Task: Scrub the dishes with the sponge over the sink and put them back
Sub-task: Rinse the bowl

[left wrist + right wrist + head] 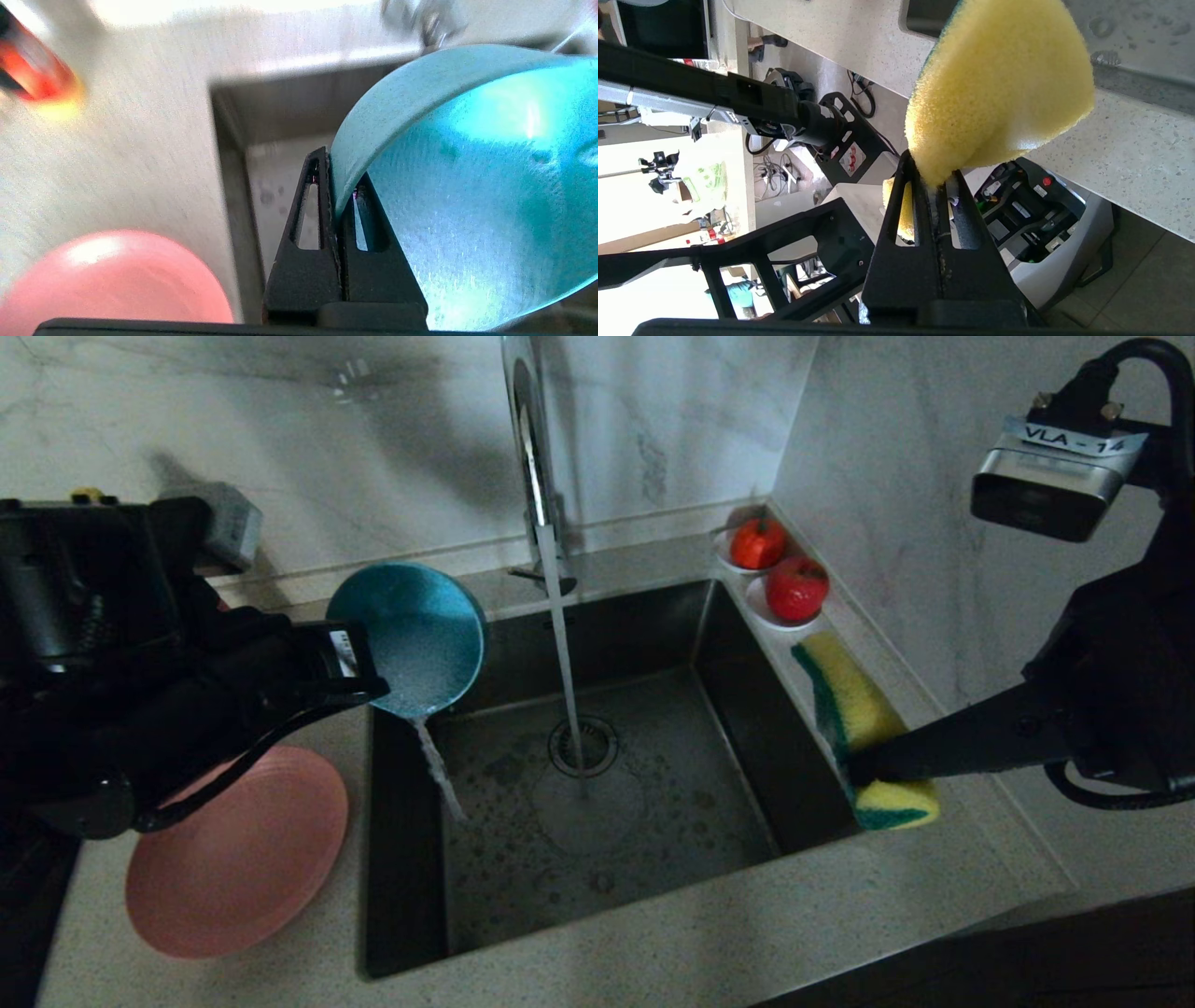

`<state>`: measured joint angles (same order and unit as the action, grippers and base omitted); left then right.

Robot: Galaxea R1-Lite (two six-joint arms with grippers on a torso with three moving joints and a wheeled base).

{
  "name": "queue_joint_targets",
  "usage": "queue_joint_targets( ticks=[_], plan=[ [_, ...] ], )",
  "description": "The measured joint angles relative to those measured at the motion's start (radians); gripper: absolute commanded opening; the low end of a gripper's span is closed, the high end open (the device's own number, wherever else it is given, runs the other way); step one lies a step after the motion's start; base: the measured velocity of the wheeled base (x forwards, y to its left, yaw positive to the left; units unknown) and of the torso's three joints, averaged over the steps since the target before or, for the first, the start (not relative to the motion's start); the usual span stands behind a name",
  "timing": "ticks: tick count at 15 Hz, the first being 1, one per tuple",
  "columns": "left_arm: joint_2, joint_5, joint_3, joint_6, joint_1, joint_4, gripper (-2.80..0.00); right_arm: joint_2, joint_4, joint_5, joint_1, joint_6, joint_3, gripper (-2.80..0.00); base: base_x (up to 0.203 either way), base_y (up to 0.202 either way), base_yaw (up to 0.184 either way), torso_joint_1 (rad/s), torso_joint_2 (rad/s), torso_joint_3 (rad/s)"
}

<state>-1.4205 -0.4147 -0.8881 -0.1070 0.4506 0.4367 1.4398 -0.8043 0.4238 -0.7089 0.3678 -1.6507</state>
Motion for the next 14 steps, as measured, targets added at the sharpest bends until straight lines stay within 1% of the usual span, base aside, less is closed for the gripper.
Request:
queue_joint_targets(
  ticks=[2,3,6,8,9,12,14],
  plan=[
    [0.038,0.004,0.004,0.032,0.0,0.026,-2.8,0.004,0.0,0.001,0.0,0.001,0.0,-2.8,0.0,0.0,0.0,0.0,0.0,0.0],
    [0.049,0.006,0.004,0.052,0.0,0.06,-2.8,0.006,0.0,0.001,0.0,0.001,0.003,-2.8,0.0,0.0,0.0,0.0,0.0,0.0],
    [0.066,0.024,0.037,0.126,0.002,0.193,-2.8,0.01,0.0,0.001,0.0,0.0,0.008,-2.8,0.0,0.0,0.0,0.0,0.0,0.0],
    [0.063,0.044,0.073,0.173,0.004,0.309,-2.8,0.01,0.0,0.001,0.0,0.0,0.01,-2.8,0.0,0.0,0.0,0.0,0.0,0.0],
    [0.057,0.048,0.084,0.179,0.004,0.356,-2.8,0.01,0.0,0.001,0.001,0.0,0.01,-2.8,0.0,0.0,0.0,0.0,0.0,0.0],
    [0.05,0.051,0.106,0.181,0.006,0.434,-2.8,0.009,0.0,0.001,0.001,0.0,0.01,-2.8,0.0,0.0,0.0,0.0,0.0,0.0],
    [0.049,0.053,0.13,0.208,0.006,0.499,-2.8,0.009,0.0,0.002,0.001,-0.001,0.008,-2.8,0.0,0.0,0.0,0.0,0.0,0.0]
  ],
)
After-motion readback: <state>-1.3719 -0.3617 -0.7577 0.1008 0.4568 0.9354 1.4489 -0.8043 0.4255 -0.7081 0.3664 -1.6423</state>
